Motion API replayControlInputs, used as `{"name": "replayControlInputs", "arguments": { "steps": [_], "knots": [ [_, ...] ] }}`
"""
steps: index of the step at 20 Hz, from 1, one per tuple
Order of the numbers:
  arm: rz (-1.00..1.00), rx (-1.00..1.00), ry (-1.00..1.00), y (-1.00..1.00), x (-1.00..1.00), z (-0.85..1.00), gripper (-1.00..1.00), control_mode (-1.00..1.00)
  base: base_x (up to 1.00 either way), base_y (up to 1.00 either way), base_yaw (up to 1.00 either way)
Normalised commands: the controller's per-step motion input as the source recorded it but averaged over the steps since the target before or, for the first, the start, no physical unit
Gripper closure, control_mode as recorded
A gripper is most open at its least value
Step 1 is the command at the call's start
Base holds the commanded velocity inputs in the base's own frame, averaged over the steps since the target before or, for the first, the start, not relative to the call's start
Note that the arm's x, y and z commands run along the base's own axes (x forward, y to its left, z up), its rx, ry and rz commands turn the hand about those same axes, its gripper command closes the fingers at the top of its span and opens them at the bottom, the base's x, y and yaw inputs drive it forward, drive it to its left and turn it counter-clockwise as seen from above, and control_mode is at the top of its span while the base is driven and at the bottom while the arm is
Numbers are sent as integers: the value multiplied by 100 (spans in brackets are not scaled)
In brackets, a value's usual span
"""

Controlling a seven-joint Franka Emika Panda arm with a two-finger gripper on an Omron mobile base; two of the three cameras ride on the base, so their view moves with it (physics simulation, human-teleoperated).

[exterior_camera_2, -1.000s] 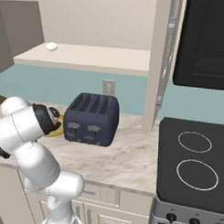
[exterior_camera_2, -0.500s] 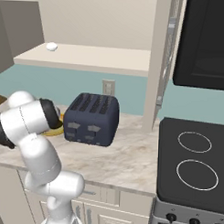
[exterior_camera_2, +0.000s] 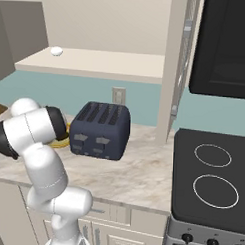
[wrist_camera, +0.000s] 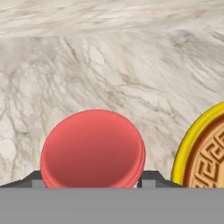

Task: Pick the avocado and bread from the counter and place them on the plate. Then pick the jam from the cabinet and place it next to the plate. Lastly close the cabinet door.

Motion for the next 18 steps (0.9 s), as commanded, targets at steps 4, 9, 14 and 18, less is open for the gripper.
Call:
{"name": "replayControlInputs", "arguments": {
  "steps": [4,9,14,18],
  "knots": [
    [0,0,-4,-1,0,0,-100,-100,0,0,0],
    [0,0,-8,0,-10,3,-100,-100,0,0,0],
    [0,0,-4,0,-11,9,-100,-100,0,0,0],
    [0,0,-3,-4,-14,32,-100,-100,0,0,0]
  ]
}}
